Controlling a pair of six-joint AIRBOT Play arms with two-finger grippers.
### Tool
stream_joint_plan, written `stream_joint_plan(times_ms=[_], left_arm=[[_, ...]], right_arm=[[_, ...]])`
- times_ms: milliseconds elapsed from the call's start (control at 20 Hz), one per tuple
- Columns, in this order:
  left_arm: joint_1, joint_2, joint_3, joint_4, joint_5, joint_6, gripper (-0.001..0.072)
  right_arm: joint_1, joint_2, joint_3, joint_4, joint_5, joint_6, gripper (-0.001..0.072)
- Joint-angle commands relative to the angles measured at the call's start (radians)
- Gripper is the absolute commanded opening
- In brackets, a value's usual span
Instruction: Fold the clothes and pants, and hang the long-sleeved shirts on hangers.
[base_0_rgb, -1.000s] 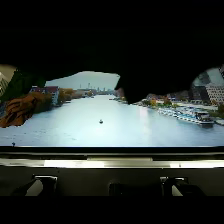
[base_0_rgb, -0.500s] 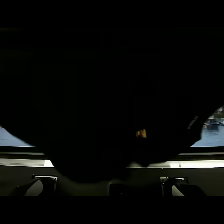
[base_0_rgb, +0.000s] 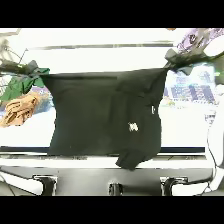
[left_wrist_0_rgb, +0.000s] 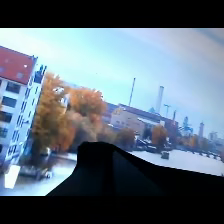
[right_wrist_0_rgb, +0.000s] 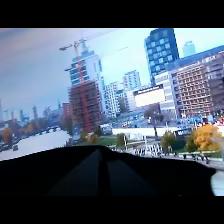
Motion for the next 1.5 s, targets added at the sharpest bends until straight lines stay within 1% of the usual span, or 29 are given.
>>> stream_joint_plan(times_ms=[0,100,150,200,300,500,700,800,900,1000,1200,1250,1350,1400,1450], left_arm=[[-0.023,-0.255,0.111,-0.058,0.168,0.0,0.0013],[-0.023,-0.319,0.191,-0.07,0.224,0.002,0.0012],[-0.023,-0.321,0.192,-0.07,0.252,0.003,0.0013],[-0.022,-0.321,0.192,-0.07,0.253,0.004,0.0012],[-0.022,-0.321,0.192,-0.069,0.209,0.031,0.0013],[-0.022,-0.322,0.159,-0.069,0.038,0.038,0.0012],[-0.031,-0.323,0.095,-0.068,-0.151,0.011,0.0013],[-0.039,-0.324,0.093,-0.05,-0.228,0.003,0.0013],[-0.047,-0.324,0.093,-0.037,-0.286,-0.025,0.0013],[-0.056,-0.324,0.093,-0.013,-0.321,-0.027,0.0013],[-0.073,-0.325,0.093,0.003,-0.328,-0.027,0.0019],[-0.074,-0.325,0.093,0.003,-0.319,-0.029,0.0096],[-0.073,-0.324,0.094,0.002,-0.301,-0.067,0.0408],[-0.07,-0.324,0.105,0.001,-0.301,-0.08,0.0566],[-0.067,-0.32,0.123,-0.002,-0.303,-0.08,0.062]], right_arm=[[0.0,-0.195,-0.006,0.019,-0.209,-0.013,0.0028],[0.0,-0.234,-0.006,0.019,-0.298,-0.036,0.0028],[0.0,-0.239,-0.006,0.018,-0.324,-0.039,0.0028],[0.0,-0.238,-0.006,0.013,-0.338,-0.04,0.0028],[0.0,-0.233,-0.006,0.013,-0.323,-0.053,0.0028],[0.0,-0.234,-0.006,-0.002,-0.169,-0.063,0.0029],[0.0,-0.236,-0.007,-0.093,-0.02,-0.062,0.0029],[0.0,-0.241,-0.012,-0.113,0.032,-0.062,0.0029],[0.0,-0.254,-0.027,-0.113,0.064,-0.062,0.0029],[0.0,-0.266,-0.052,-0.113,0.087,-0.061,0.0029],[0.0,-0.307,-0.07,-0.1,0.136,-0.062,0.0031],[0.0,-0.319,-0.07,-0.079,0.141,-0.062,0.0042],[0.0,-0.335,-0.07,-0.016,0.148,-0.084,0.016],[0.0,-0.334,-0.069,0.013,0.15,-0.097,0.0252],[0.0,-0.326,-0.067,0.026,0.156,-0.11,0.0374]])
